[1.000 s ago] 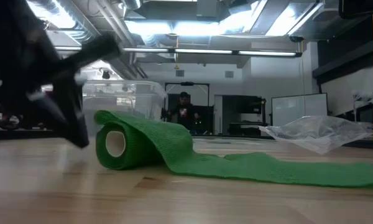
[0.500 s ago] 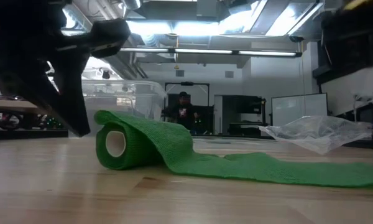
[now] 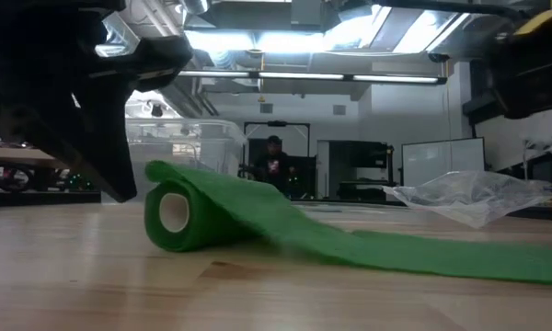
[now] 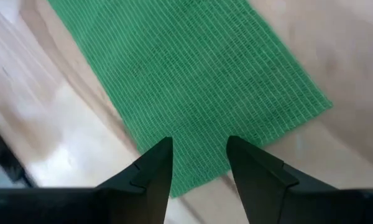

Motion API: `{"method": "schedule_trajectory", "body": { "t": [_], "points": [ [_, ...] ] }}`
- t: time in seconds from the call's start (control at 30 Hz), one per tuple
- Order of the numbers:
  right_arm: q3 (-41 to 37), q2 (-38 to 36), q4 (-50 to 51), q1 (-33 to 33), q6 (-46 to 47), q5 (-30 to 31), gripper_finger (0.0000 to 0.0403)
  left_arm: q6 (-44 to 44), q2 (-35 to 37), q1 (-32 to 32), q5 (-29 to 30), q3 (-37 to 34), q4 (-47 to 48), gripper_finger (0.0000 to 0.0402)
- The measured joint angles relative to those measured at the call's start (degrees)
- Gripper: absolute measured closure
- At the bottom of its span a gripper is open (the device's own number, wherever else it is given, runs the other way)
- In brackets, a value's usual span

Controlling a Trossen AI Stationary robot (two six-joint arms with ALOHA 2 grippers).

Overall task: Roll bandage
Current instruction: Roll the green bandage

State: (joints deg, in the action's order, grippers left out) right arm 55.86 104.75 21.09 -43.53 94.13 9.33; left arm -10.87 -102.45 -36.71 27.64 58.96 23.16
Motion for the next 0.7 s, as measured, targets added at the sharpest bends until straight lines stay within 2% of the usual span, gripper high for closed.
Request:
{"method": "schedule_trajectory", "body": {
  "t": [0.2,0.37,0.57,0.7],
  "points": [
    [0.1,-0.1,4.2,-3.0,4.4,-4.1,0.0238,3.2,0.0,0.0,0.0,0.0,0.2,0.0396],
    [0.1,-0.1,5.8,-5.6,8.6,-4.2,0.0238,5.0,0.0,0.0,0.0,0.0,-0.8,0.0396],
    [0.0,-0.2,5.9,-6.8,10.8,-4.4,0.0238,7.1,0.0,0.0,-0.1,0.0,-8.5,0.0396],
    [0.7,-0.1,6.7,-6.8,10.8,-6.5,0.0238,6.2,-0.6,0.6,-3.5,0.1,-12.9,0.0396]
  ]
}}
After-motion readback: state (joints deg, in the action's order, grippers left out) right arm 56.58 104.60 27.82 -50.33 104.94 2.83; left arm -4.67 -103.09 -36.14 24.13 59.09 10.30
